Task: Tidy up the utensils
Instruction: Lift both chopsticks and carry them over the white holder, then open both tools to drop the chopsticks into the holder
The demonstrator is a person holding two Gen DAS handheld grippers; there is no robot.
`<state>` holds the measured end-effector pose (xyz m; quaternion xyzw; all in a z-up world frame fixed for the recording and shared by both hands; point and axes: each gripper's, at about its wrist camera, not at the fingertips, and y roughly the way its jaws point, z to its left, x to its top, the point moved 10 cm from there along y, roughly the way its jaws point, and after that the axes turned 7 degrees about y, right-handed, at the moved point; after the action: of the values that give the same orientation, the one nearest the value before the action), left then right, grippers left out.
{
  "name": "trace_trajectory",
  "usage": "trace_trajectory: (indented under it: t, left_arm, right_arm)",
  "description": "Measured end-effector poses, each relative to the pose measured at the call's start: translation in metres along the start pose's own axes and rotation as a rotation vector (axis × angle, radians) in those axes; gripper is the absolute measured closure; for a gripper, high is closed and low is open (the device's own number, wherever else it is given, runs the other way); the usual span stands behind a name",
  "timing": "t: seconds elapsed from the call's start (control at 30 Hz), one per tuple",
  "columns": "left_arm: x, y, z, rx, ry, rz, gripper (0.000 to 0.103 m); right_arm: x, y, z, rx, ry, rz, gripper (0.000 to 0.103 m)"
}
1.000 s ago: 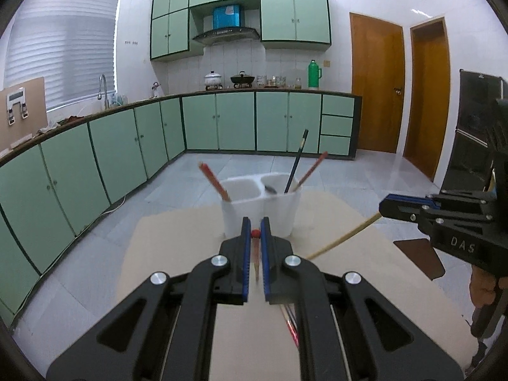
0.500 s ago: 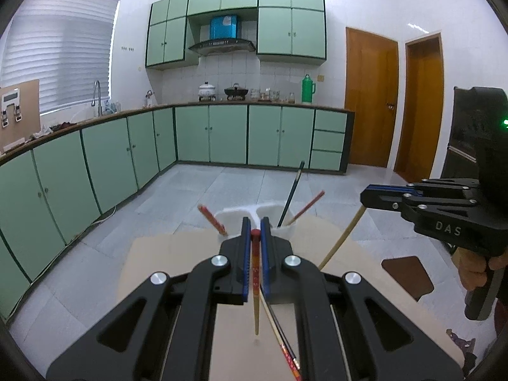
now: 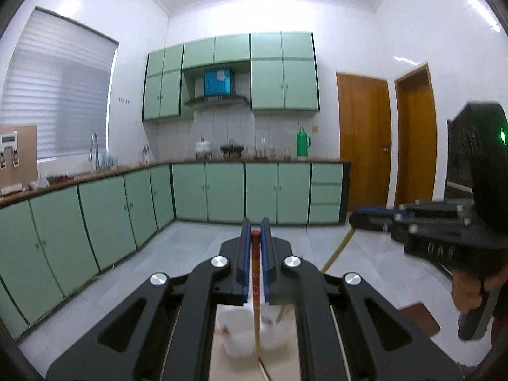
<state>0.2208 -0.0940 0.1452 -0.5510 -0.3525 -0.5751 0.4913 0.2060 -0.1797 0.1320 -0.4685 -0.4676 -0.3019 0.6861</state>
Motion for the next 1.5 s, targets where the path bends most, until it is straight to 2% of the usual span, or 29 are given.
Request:
trace_trajectory:
  t: [0.17, 0.37, 0.7, 0.97, 1.07, 1.2, 1.37, 1.5]
  left_arm:
    - [0.013, 0.034, -0.001, 0.024, 0.004, -0.027, 0.098]
    - [-0.014, 0.076, 0.001, 0.061, 0.026, 0.003, 0.098]
    - [-0.083, 0.132, 0.017, 0.048, -0.019, 0.170, 0.098]
    - [-0.122, 0.139, 0.021, 0.032, -0.033, 0.267, 0.097]
    - [-0.124, 0.134, 0.022, 0.028, -0.032, 0.273, 0.094]
    - [-0.126, 0.118, 0.027, 0.034, -0.054, 0.270, 0.081]
    - [-0.127, 0.090, 0.026, 0.039, -0.068, 0.252, 0.072]
    - [-0.139, 0.064, 0.020, 0.034, -0.073, 0.266, 0.066]
  right_arm:
    - [0.007, 0.025, -0.010, -0.036, -0.004, 0.007, 0.097]
    - [-0.009, 0.063, -0.025, -0.068, 0.017, 0.056, 0.097]
    - [-0.053, 0.106, -0.038, -0.082, 0.050, 0.151, 0.097]
    - [-0.081, 0.126, -0.042, -0.080, 0.074, 0.218, 0.095]
    - [-0.085, 0.123, -0.047, -0.080, 0.092, 0.218, 0.084]
    - [-0.087, 0.109, -0.051, -0.092, 0.107, 0.196, 0.069]
    - [-0.091, 0.083, -0.051, -0.096, 0.120, 0.148, 0.056]
    - [-0.102, 0.060, -0.046, -0.094, 0.129, 0.119, 0.043]
